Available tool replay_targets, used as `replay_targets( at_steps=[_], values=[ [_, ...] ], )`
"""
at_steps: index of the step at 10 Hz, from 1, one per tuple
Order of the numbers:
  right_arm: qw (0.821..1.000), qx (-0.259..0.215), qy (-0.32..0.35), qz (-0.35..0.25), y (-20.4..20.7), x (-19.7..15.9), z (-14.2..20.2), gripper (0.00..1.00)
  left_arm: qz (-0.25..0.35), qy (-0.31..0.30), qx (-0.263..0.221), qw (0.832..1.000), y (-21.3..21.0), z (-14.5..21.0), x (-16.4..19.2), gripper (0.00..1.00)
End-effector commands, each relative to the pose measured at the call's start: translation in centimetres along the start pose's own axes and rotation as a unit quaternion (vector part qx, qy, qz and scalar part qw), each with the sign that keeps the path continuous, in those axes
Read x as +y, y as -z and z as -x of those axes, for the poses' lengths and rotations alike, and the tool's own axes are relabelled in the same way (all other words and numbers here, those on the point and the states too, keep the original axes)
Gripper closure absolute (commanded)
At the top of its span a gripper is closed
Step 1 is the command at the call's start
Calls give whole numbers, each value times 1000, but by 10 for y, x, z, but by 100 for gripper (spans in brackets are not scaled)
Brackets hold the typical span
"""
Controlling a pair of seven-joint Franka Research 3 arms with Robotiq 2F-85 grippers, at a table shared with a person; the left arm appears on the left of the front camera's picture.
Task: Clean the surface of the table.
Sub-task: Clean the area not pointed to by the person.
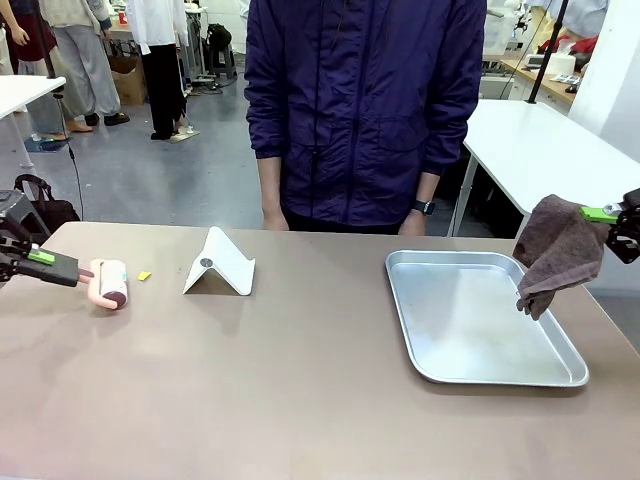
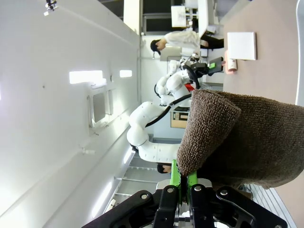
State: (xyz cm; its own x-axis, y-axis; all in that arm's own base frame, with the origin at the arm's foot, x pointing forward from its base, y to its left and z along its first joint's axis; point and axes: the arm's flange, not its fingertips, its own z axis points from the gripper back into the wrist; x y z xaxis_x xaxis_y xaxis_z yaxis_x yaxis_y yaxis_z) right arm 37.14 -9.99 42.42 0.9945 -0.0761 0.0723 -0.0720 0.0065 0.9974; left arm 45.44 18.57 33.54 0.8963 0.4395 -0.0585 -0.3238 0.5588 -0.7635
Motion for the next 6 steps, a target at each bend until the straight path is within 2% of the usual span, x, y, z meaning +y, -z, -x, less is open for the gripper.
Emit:
replay_targets(
  at_steps=[1, 6],
  values=[
    [1000, 8, -9, 1, -1, 3, -1, 94, -61, -23, 8, 998, 36, -17, 10, 78],
    [1000, 8, -9, 1, -1, 3, -1, 94, -54, -15, 33, 998, 70, -41, -23, 78]
  ],
)
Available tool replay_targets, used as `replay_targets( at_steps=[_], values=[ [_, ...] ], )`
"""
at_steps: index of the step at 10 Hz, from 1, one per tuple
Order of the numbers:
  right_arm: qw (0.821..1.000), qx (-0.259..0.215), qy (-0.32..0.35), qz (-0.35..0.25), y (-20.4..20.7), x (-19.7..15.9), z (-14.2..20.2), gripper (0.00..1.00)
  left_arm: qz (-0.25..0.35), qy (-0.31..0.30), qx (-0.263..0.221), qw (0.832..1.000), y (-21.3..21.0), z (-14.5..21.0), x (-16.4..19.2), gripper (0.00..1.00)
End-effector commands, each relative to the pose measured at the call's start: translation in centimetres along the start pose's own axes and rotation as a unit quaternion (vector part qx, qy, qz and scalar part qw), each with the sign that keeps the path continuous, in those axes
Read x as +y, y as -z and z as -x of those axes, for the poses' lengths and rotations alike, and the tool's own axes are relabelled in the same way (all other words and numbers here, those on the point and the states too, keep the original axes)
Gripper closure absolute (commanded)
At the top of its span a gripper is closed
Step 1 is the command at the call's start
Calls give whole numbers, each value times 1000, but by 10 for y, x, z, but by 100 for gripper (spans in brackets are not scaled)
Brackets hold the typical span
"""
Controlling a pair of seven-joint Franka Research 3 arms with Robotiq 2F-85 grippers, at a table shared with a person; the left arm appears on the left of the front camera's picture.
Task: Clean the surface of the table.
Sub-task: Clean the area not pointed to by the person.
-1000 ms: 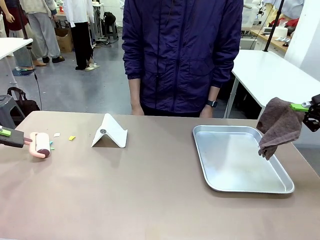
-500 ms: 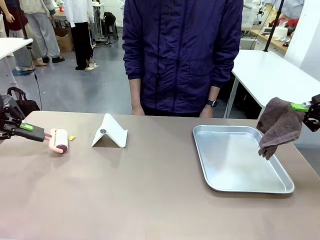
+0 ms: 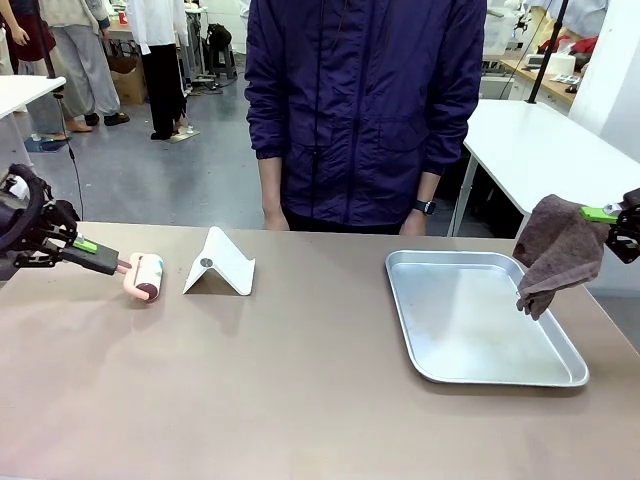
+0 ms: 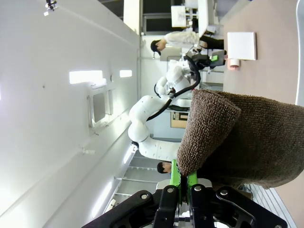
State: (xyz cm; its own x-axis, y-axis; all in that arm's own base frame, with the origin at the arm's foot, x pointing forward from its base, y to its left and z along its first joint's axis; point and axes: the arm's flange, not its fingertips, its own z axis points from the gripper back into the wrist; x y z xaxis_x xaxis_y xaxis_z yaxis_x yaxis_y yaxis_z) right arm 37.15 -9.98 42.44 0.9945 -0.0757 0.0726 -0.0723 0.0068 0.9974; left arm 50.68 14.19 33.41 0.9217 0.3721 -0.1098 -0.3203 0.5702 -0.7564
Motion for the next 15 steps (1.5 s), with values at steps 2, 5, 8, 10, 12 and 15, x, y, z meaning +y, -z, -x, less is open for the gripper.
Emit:
replay_targets(
  at_steps=[2, 5, 8, 10, 12, 15],
  values=[
    [1000, 7, -9, 1, -1, 3, 0, 94, -36, 8, -18, 999, 17, -11, 11, 78],
    [1000, 7, -9, 1, -1, 3, 0, 94, 47, 82, -5, 996, -30, 28, -8, 78],
    [1000, 7, -9, 1, -1, 3, 0, 94, 159, 162, 2, 974, -107, 86, -16, 78],
    [1000, 7, -9, 1, -1, 3, 0, 94, 218, 188, 27, 957, -140, 114, -3, 78],
    [1000, 7, -9, 1, -1, 3, 0, 94, 242, 188, 20, 952, -166, 143, 25, 78],
    [1000, 7, -9, 1, -1, 3, 0, 94, 245, 165, -27, 955, -186, 173, 75, 78]
  ],
)
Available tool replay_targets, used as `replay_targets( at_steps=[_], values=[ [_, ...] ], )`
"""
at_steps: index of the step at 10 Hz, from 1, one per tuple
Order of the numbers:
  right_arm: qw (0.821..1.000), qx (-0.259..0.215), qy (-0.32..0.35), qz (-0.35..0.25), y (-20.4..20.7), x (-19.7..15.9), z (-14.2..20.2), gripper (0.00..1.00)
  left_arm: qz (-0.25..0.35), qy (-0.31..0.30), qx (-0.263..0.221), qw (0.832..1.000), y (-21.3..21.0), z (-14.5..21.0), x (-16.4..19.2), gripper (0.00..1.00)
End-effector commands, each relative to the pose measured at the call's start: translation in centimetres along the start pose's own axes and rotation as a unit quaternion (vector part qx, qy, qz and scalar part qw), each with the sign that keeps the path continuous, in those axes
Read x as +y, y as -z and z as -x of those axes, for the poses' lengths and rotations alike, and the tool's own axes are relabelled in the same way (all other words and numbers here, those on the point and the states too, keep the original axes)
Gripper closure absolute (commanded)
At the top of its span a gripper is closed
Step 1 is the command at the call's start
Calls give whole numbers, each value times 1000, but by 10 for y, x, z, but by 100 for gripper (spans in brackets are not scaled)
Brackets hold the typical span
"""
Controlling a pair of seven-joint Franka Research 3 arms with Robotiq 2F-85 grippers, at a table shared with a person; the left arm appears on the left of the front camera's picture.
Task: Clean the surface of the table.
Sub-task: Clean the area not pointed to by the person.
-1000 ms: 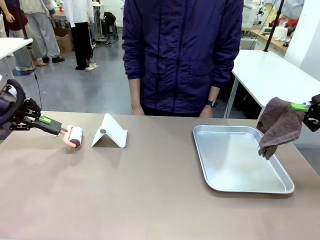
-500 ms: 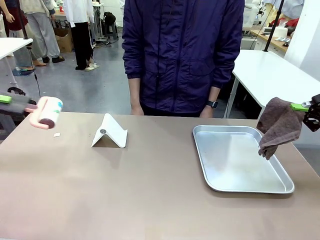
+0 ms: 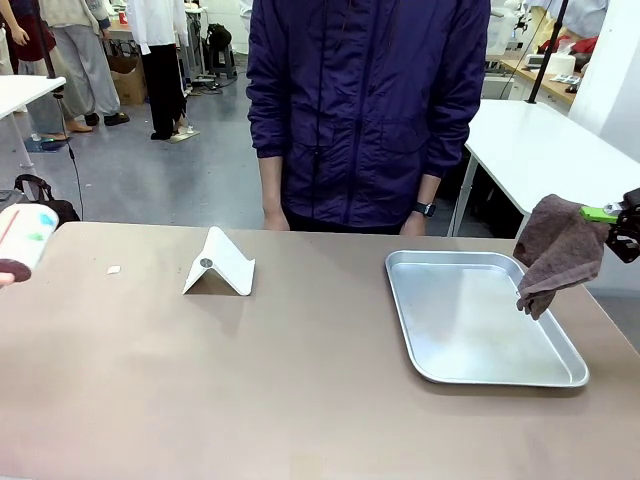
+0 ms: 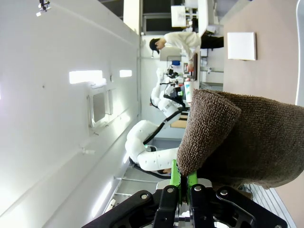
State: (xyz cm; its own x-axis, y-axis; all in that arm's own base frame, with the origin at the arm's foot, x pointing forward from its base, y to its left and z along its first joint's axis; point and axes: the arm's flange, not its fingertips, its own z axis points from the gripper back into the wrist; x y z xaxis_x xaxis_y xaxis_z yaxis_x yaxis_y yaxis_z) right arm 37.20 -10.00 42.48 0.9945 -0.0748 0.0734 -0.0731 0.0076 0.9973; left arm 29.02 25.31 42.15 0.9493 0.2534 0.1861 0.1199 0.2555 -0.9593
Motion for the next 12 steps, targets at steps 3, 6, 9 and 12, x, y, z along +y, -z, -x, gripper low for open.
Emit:
replay_targets(
  at_steps=[3, 6, 9, 12],
  values=[
    [1000, 7, -9, 0, -1, 3, 0, 94, 0, 0, 0, 1000, 0, 0, 0, 78],
    [1000, 7, -9, 0, -1, 3, 0, 94, 0, 0, 0, 1000, 0, 0, 0, 78],
    [1000, 7, -9, 0, -1, 3, 0, 94, -25, -34, -22, 999, 4, -51, 19, 78],
    [1000, 7, -9, 0, -1, 3, 0, 94, -89, -44, -45, 994, 12, -119, 49, 78]
  ],
)
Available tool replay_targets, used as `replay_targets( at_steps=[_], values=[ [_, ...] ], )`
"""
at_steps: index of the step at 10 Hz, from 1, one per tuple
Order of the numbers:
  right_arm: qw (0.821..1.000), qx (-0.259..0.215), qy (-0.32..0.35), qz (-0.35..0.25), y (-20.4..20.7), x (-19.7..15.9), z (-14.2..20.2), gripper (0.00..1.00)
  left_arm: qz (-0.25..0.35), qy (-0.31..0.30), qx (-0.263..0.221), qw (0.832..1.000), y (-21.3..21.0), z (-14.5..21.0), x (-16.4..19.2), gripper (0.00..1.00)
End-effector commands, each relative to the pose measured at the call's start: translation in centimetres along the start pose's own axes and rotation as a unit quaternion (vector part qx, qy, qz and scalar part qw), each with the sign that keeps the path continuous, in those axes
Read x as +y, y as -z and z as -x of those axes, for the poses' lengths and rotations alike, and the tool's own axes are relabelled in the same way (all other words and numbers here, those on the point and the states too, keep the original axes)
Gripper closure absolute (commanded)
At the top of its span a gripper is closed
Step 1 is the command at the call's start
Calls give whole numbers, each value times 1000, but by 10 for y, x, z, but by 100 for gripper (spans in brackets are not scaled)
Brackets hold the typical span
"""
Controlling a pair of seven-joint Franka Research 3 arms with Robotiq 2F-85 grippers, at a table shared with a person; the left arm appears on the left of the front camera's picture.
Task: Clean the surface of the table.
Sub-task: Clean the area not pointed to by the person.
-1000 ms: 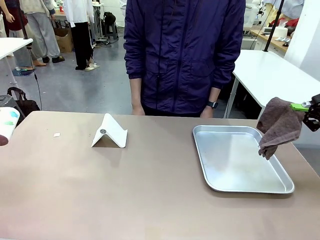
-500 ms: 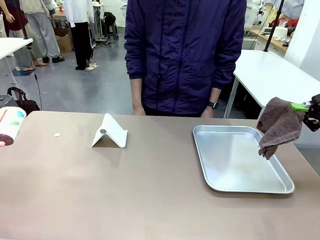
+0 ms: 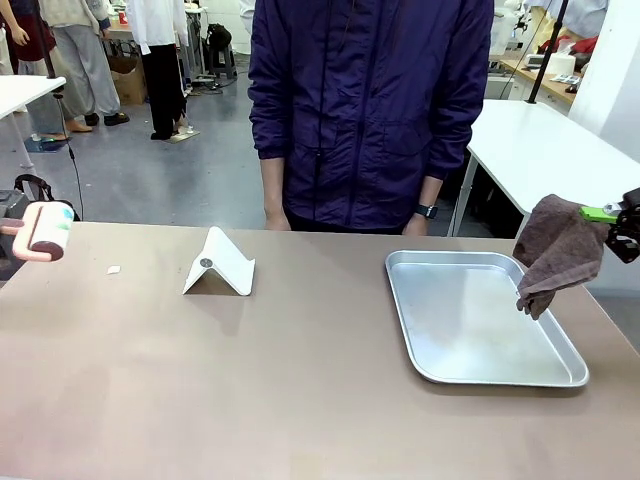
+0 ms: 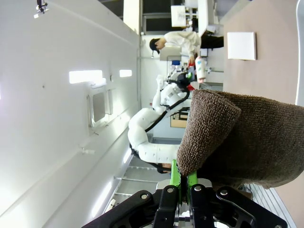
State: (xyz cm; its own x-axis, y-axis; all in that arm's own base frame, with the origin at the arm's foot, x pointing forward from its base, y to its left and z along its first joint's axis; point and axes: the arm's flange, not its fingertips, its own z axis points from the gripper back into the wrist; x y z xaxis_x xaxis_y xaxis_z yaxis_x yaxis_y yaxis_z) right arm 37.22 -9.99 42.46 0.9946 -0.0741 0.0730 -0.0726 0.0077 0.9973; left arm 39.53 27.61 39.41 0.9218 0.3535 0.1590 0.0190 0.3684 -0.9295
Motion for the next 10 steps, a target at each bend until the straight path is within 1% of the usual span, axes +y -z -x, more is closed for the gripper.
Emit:
replay_targets(
  at_steps=[1, 2, 4, 5, 6, 7, 8, 10],
  values=[
    [1000, 7, -9, 0, -1, 3, 0, 94, -46, -39, -8, 998, 4, -33, 15, 78],
    [1000, 7, -9, 0, -1, 3, 0, 94, -53, -51, -15, 997, 7, -50, 29, 78],
    [1000, 7, -9, 0, -1, 3, 0, 94, -46, -75, 3, 996, 16, -79, 59, 78],
    [1000, 7, -9, 0, -1, 3, 0, 94, -47, -76, 10, 996, 23, -88, 71, 78],
    [1000, 7, -9, 0, -1, 3, 0, 94, -52, -81, 5, 995, 26, -97, 83, 78],
    [1000, 7, -9, 0, -1, 3, 0, 94, -59, -87, 12, 994, 30, -102, 93, 78],
    [1000, 7, -9, 0, -1, 3, 0, 94, -52, -92, 26, 994, 33, -103, 102, 78],
    [1000, 7, -9, 0, -1, 3, 0, 94, -64, -69, 23, 995, 36, -97, 104, 78]
  ],
)
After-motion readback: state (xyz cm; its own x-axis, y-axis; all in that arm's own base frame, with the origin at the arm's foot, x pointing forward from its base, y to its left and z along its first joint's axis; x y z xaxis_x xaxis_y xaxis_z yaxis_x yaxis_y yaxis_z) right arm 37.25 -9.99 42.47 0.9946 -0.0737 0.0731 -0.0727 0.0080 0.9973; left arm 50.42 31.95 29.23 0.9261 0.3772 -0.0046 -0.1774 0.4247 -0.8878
